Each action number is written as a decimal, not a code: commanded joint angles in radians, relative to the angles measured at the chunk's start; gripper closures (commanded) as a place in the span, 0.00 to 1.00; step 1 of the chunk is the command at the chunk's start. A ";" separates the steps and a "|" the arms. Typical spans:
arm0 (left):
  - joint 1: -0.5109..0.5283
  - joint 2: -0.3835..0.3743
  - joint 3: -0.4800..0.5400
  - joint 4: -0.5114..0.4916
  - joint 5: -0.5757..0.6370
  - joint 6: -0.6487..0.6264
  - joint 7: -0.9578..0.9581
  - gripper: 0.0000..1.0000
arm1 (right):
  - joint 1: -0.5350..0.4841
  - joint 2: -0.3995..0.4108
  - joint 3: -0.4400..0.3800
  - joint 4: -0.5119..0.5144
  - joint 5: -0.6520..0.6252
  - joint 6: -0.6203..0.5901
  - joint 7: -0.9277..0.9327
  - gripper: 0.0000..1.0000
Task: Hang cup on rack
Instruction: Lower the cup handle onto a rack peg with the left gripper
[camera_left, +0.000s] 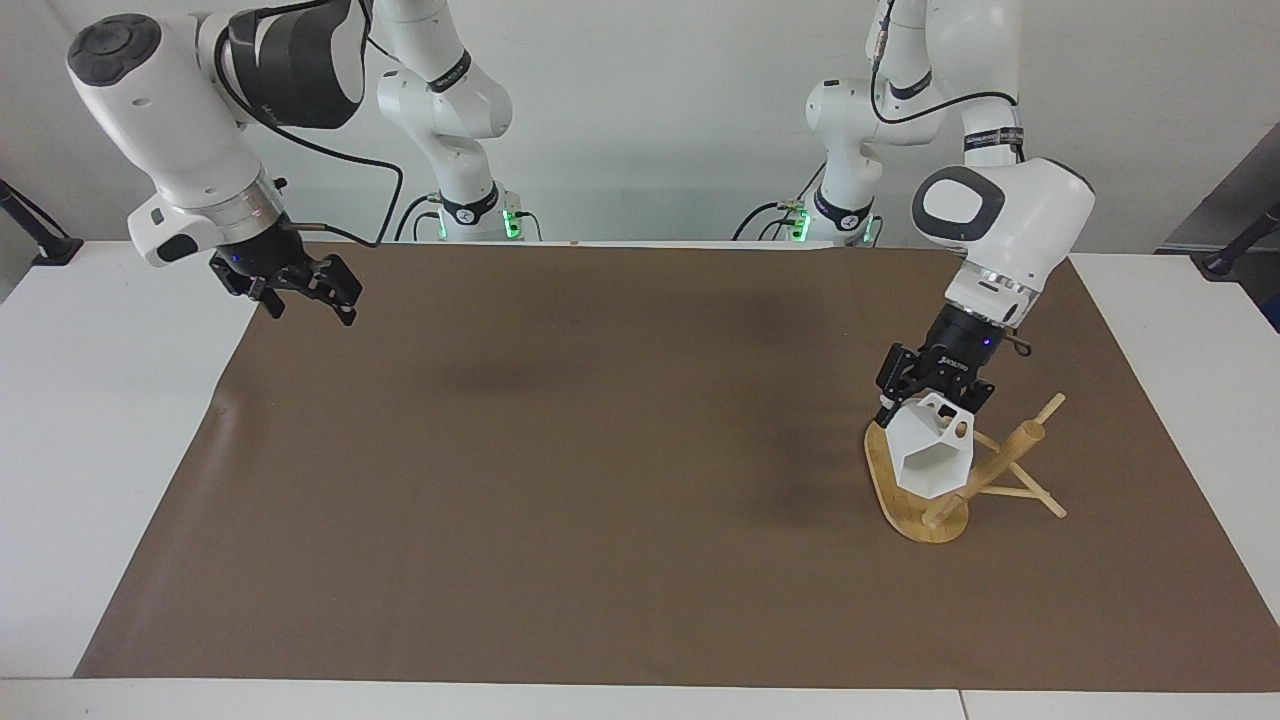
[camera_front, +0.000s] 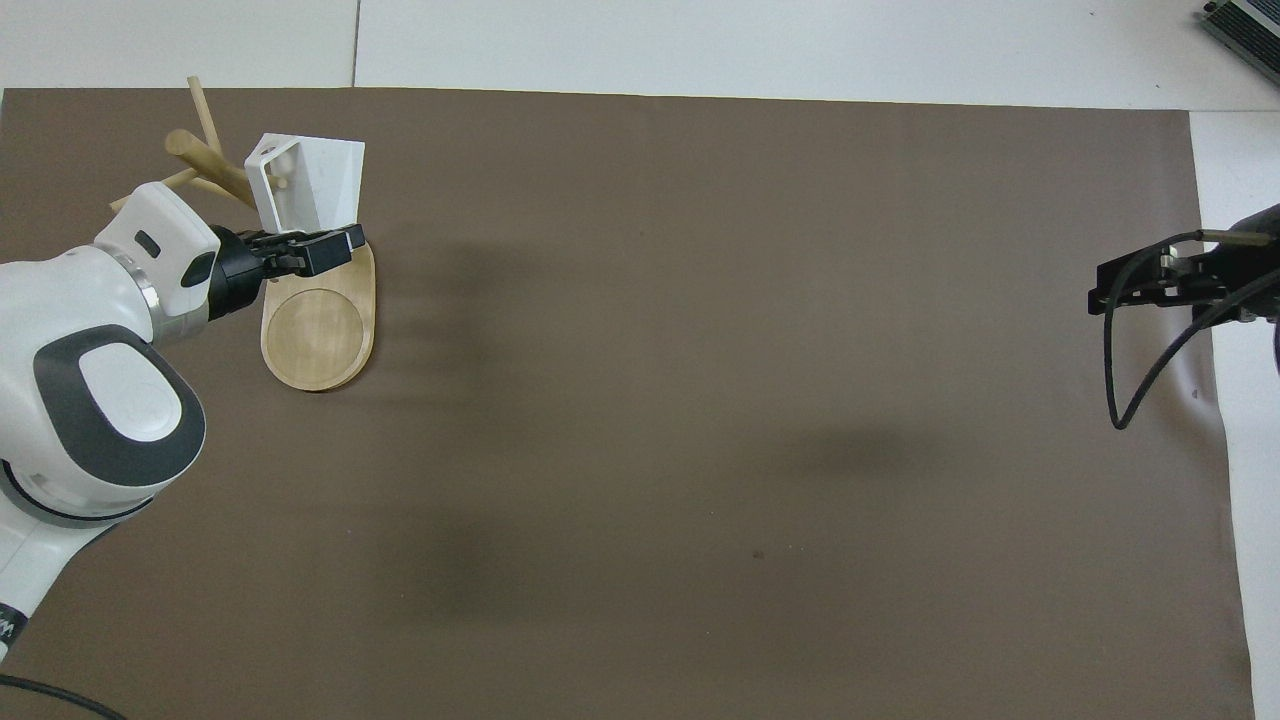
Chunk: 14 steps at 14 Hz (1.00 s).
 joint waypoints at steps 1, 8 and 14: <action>0.010 0.024 0.003 0.030 0.065 0.002 -0.036 1.00 | -0.002 -0.021 0.012 -0.012 -0.021 -0.014 0.011 0.00; 0.011 0.025 0.003 0.025 0.146 -0.019 -0.289 1.00 | 0.002 -0.027 -0.003 -0.024 -0.021 -0.010 0.000 0.00; 0.013 0.027 0.001 0.027 0.146 -0.030 -0.358 1.00 | 0.130 -0.031 -0.178 -0.044 -0.019 0.027 -0.066 0.00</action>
